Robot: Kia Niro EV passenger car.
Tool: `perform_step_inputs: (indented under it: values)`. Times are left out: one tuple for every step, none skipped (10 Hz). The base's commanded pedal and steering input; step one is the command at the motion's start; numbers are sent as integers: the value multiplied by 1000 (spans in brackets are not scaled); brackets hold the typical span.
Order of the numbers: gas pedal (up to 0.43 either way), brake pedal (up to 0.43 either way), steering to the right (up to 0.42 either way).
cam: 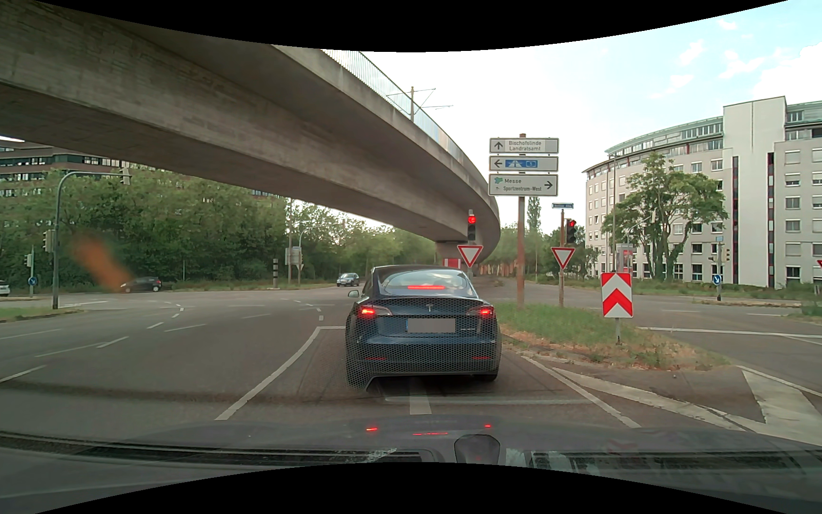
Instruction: Follow the waypoints while adhering to traffic rules and regulations
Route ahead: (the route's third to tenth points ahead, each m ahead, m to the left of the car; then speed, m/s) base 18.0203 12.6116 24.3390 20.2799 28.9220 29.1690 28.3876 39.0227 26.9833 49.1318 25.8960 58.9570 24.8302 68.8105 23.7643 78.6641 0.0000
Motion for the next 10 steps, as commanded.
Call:
perform_step_inputs:
  values:
    - [0, 287, -12]
    - [0, 287, -12]
    - [0, 287, -12]
    - [0, 287, -12]
    - [0, 287, -12]
    - [0, 287, -12]
    - [0, 287, -12]
    - [0, 287, -12]
    - [0, 287, -12]
    - [0, 287, -12]
